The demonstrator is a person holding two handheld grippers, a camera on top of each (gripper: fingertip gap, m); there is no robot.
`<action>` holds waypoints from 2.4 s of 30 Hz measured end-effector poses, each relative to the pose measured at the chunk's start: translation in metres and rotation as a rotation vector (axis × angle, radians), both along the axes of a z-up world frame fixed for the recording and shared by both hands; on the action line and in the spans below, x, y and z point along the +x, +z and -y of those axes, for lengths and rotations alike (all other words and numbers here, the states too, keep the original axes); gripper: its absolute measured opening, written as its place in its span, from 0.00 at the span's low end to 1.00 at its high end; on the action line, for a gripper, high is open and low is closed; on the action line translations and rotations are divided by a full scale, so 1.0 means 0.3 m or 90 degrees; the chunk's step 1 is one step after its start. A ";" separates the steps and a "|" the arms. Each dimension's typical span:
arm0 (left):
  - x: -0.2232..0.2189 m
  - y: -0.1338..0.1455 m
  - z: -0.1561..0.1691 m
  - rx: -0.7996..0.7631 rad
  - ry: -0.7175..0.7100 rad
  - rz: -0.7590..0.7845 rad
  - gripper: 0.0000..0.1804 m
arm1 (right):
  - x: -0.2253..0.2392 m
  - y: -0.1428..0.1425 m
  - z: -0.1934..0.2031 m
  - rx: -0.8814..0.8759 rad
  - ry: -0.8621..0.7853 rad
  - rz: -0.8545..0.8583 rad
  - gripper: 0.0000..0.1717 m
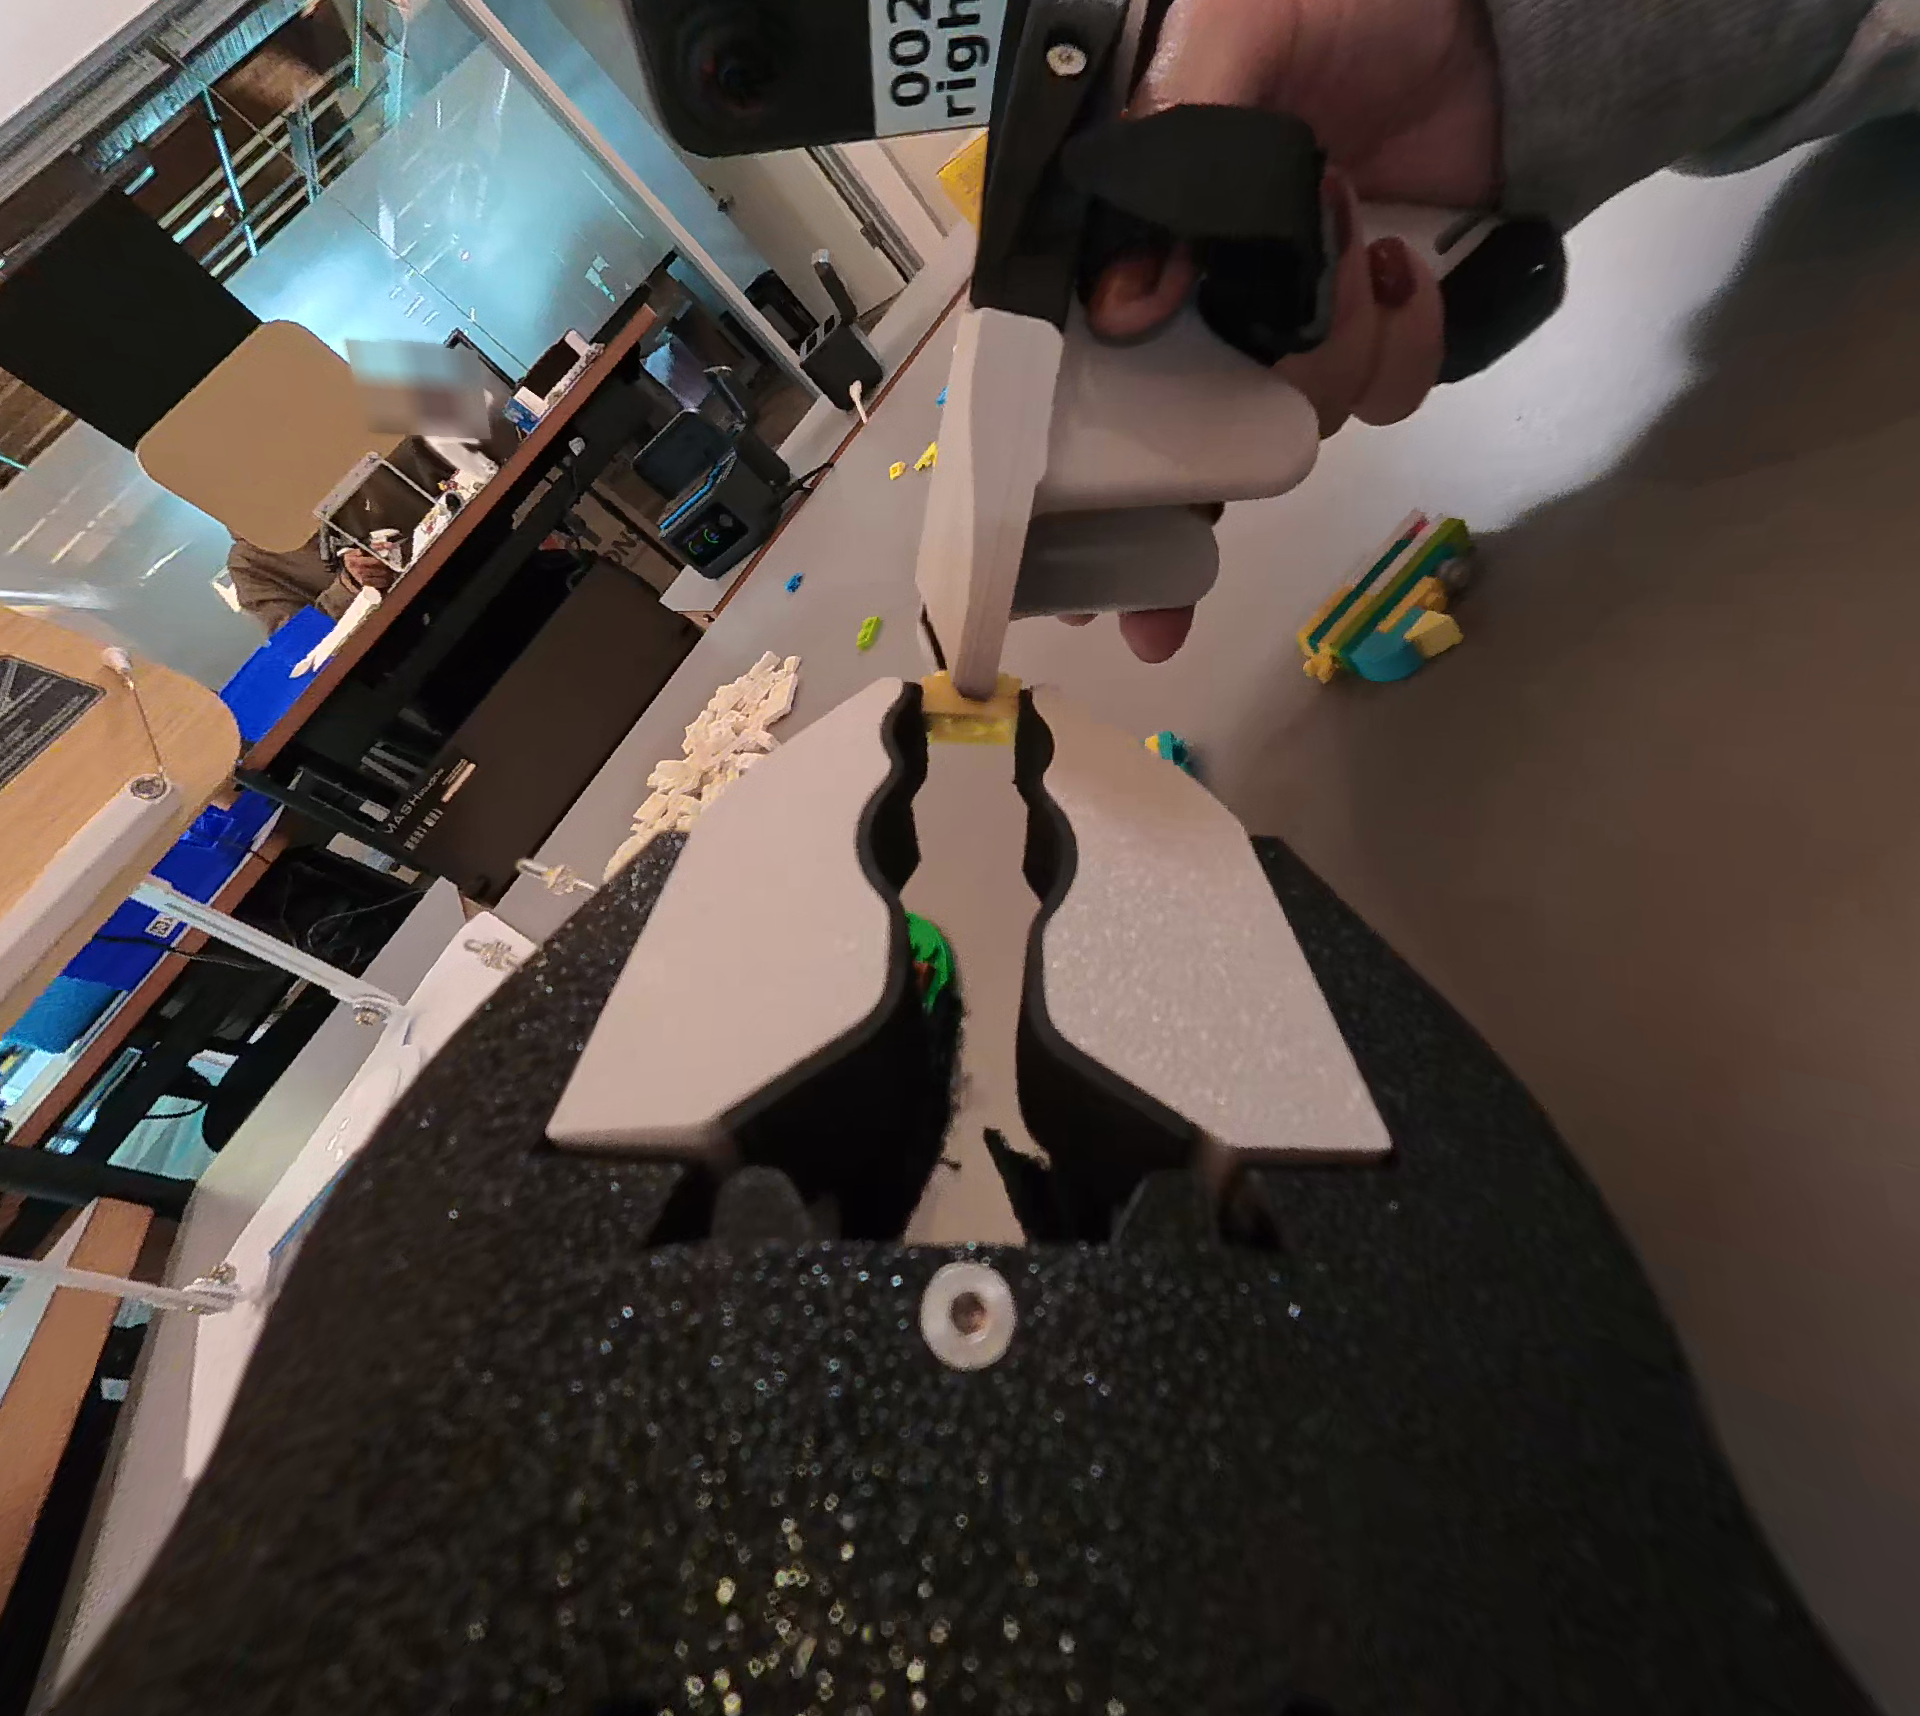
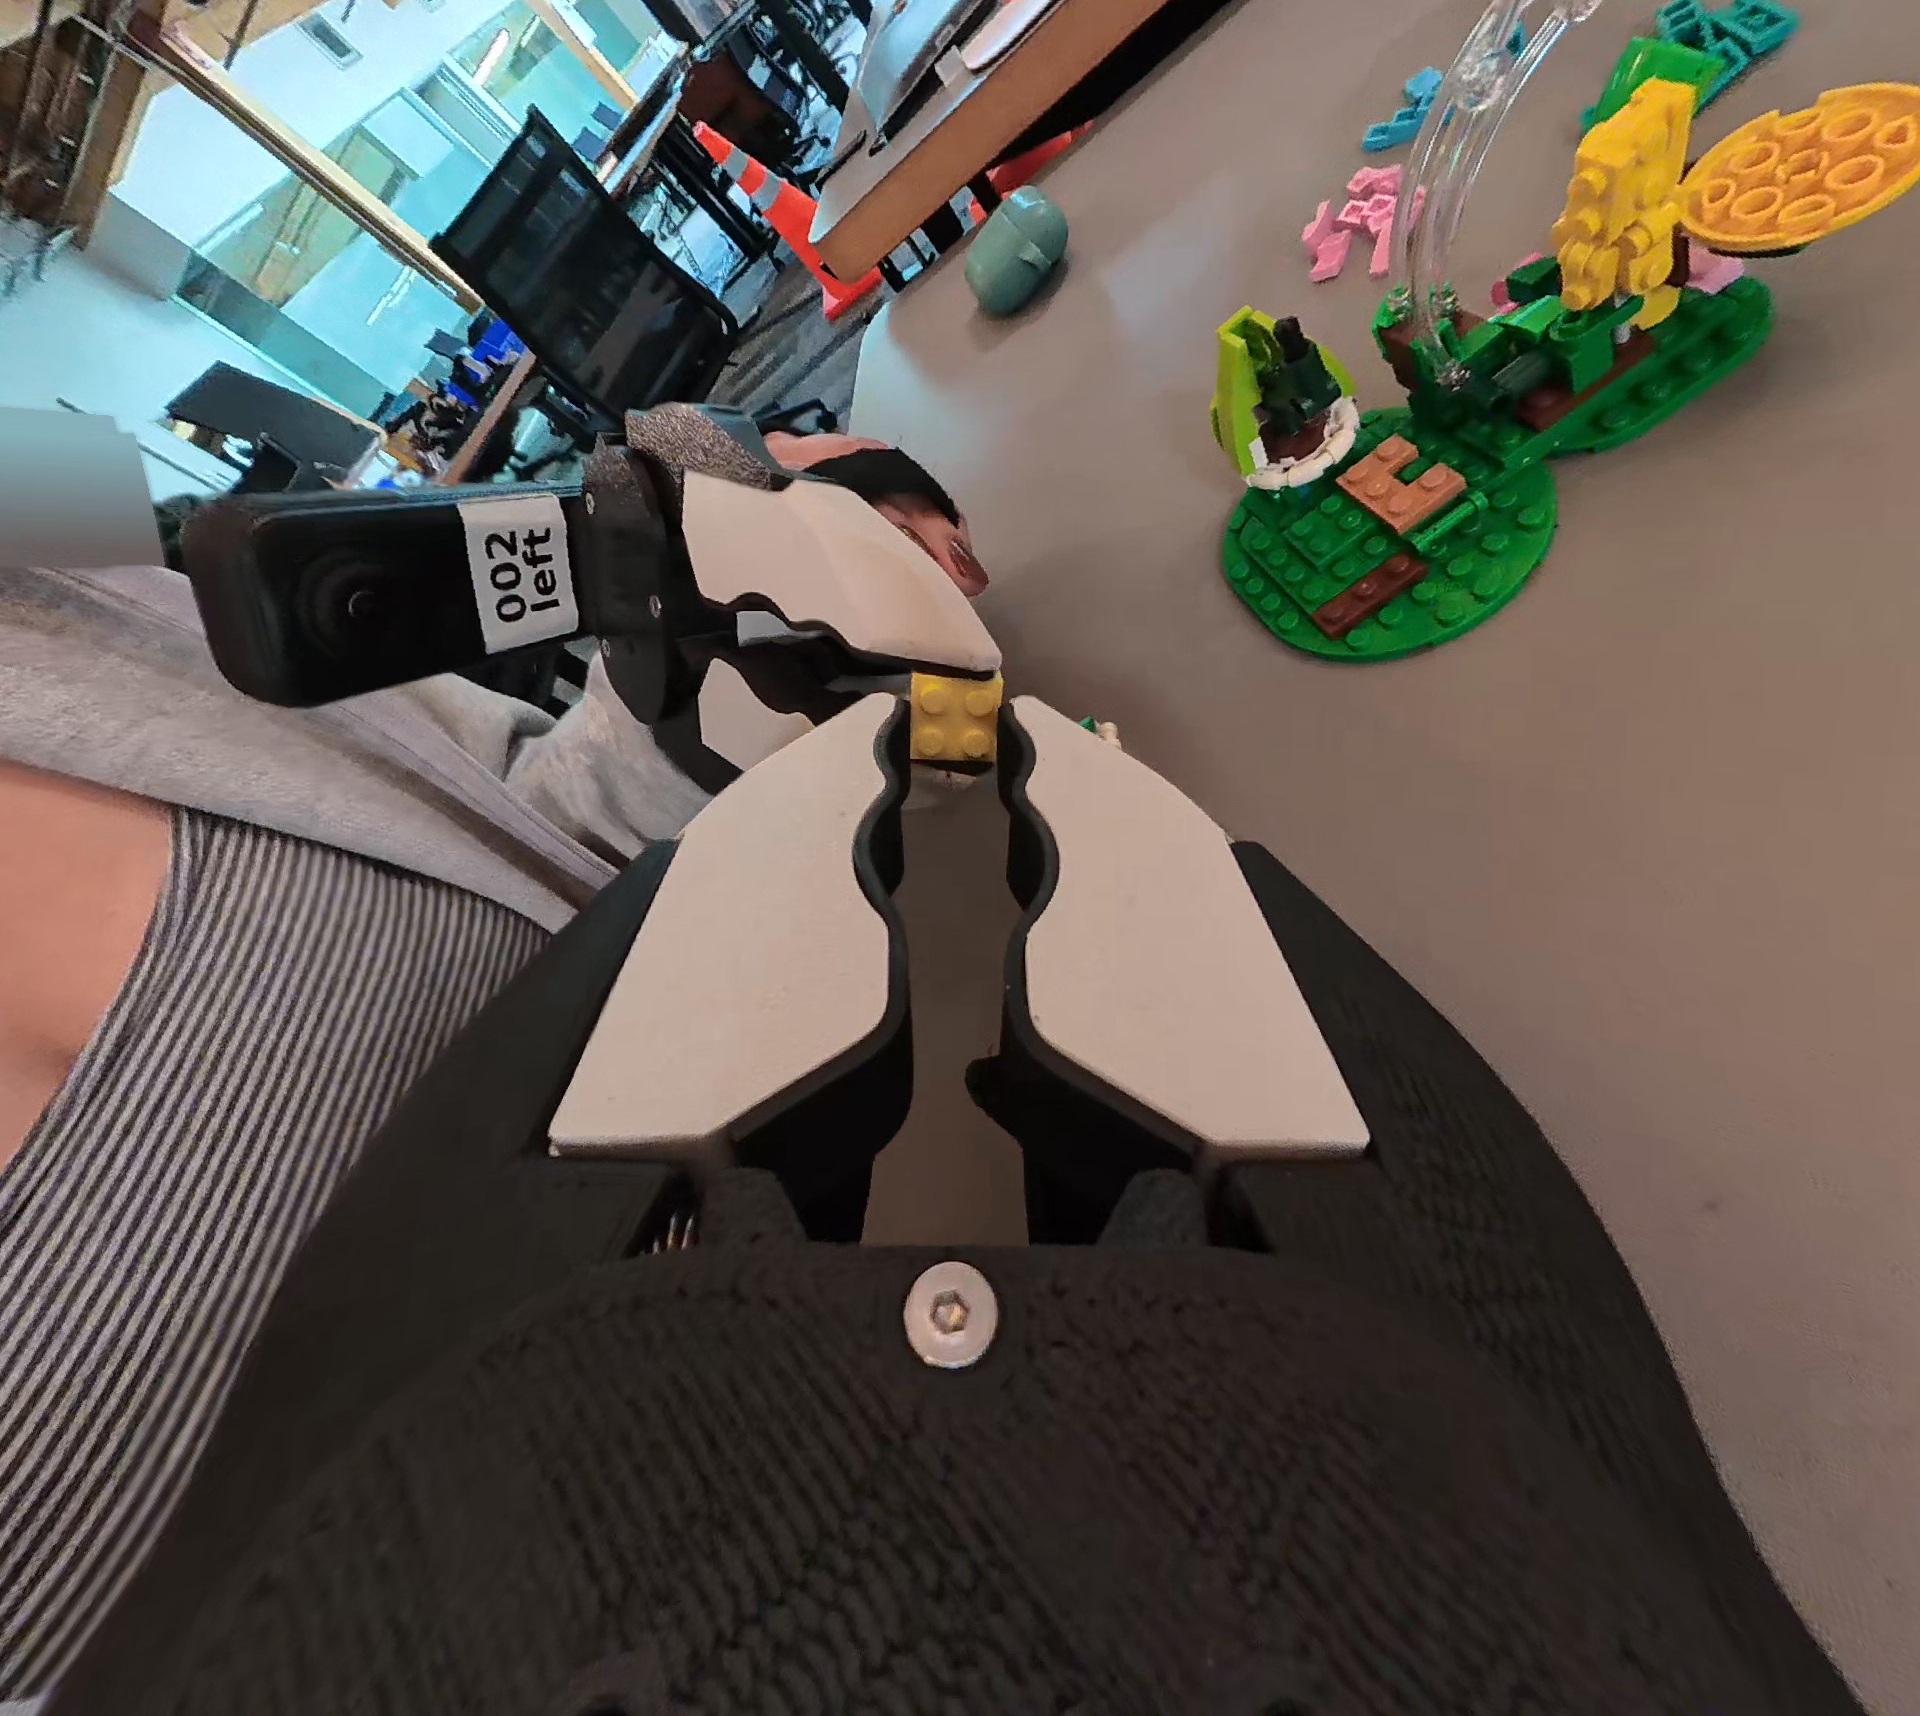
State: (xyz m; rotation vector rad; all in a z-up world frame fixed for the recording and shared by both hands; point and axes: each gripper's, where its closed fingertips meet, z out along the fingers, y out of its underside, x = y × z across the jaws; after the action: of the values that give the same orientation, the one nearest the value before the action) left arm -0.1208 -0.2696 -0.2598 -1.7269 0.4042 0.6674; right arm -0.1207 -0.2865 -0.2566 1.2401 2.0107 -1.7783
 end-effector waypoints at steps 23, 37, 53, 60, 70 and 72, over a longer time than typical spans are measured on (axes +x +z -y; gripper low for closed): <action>0.166 -0.039 0.018 -0.099 -0.218 0.153 0.10 | 0.150 -0.029 0.021 0.007 0.185 -0.018 0.08; 0.158 0.051 0.034 -0.038 -0.302 0.674 0.09 | 0.158 0.125 -0.034 0.175 0.093 -0.576 0.15; 0.270 -0.005 0.079 -0.185 -0.415 0.832 0.09 | 0.224 -0.024 0.085 0.426 0.201 -0.753 0.09; 0.191 0.048 0.056 -0.051 -0.377 0.787 0.12 | 0.171 0.044 0.038 0.276 0.092 -0.660 0.09; 0.198 0.049 0.045 -0.059 -0.389 0.860 0.11 | 0.155 0.039 0.050 0.376 0.058 -0.786 0.08; 0.196 0.052 0.047 -0.055 -0.396 0.872 0.09 | 0.149 0.040 0.045 0.394 0.049 -0.801 0.09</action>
State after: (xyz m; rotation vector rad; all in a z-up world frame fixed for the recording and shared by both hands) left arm -0.0620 -0.2839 -0.2442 -1.6133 -0.0373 -0.9871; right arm -0.0758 -0.2999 -0.2447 -0.1132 3.3349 -2.2174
